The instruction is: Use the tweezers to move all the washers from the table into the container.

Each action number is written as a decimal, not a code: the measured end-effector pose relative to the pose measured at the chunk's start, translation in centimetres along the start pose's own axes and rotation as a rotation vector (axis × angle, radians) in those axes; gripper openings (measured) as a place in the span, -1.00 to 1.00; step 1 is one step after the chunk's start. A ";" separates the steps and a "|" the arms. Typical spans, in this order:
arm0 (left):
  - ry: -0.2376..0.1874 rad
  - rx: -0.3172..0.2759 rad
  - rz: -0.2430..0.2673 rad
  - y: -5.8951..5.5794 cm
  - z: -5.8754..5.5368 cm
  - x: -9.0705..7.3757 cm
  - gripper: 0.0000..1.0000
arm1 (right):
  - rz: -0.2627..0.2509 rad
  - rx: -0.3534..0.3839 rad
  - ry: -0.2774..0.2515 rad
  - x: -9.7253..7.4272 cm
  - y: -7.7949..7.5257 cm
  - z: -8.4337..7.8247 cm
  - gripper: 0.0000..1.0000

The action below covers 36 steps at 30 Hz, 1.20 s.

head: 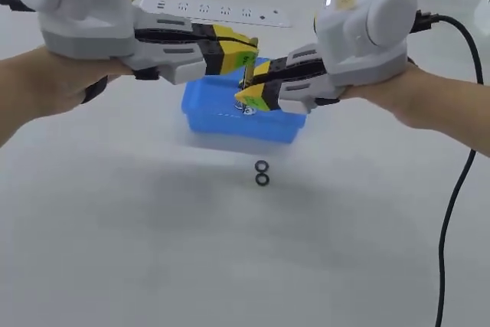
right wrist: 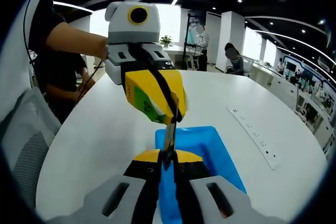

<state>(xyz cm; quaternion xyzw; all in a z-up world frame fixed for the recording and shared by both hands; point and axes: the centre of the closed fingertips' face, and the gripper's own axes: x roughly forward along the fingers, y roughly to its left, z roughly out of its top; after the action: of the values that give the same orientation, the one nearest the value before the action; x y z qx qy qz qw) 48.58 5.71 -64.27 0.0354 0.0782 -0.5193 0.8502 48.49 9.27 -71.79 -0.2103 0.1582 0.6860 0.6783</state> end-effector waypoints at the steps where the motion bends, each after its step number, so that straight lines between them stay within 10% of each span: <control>1: 0.001 0.006 0.000 0.0 0.1 0.0 -0.92 | -0.003 -0.001 0.000 0.0 -0.1 0.0 -0.81; 29: -0.040 0.042 0.043 1.7 1.7 0.3 -0.92 | -0.058 0.034 -0.029 -1.2 -0.9 1.2 -0.57; 36: -0.037 0.049 0.039 1.3 2.2 -0.2 -0.92 | -0.176 0.056 -0.066 -3.2 -2.3 1.2 -0.46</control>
<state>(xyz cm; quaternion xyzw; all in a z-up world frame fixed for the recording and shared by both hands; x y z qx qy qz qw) 49.87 6.15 -62.07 0.0481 0.0492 -0.5050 0.8604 50.65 7.13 -68.97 -0.1816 0.1359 0.6257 0.7463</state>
